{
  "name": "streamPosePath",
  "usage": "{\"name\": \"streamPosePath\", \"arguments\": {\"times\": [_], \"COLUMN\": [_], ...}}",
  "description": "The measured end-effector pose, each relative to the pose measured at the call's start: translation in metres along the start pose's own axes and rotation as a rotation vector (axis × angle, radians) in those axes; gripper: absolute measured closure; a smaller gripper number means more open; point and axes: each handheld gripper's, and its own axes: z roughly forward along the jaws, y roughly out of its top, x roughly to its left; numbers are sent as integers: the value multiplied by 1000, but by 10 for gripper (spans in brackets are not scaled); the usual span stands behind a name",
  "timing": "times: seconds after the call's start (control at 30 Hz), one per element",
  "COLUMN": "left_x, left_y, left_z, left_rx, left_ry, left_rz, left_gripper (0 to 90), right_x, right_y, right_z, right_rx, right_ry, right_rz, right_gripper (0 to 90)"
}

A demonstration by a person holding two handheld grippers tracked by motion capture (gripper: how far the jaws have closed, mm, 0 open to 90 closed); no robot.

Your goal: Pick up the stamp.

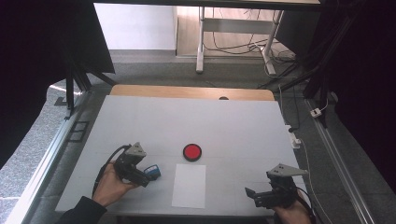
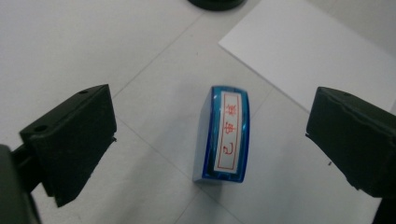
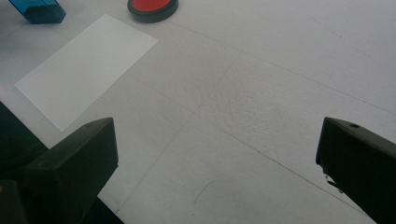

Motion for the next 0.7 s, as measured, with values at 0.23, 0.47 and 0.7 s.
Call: {"name": "streamPosePath", "arguments": {"times": [0.23,0.47,0.7], "left_x": [-1,1,2], "left_y": [-2,-4,-5], "left_z": [4,1,0], "left_rx": [36,36,35], "left_ry": [0,-18,-35], "left_rz": [36,37,33], "left_gripper": [197,401,532], "right_x": [0,0,0], "right_y": [0,0,0], "right_z": [0,0,0], "right_rx": [1,4,5], "right_ry": [0,0,0], "right_rz": [0,-2,0], "right_gripper": [0,0,0]}}
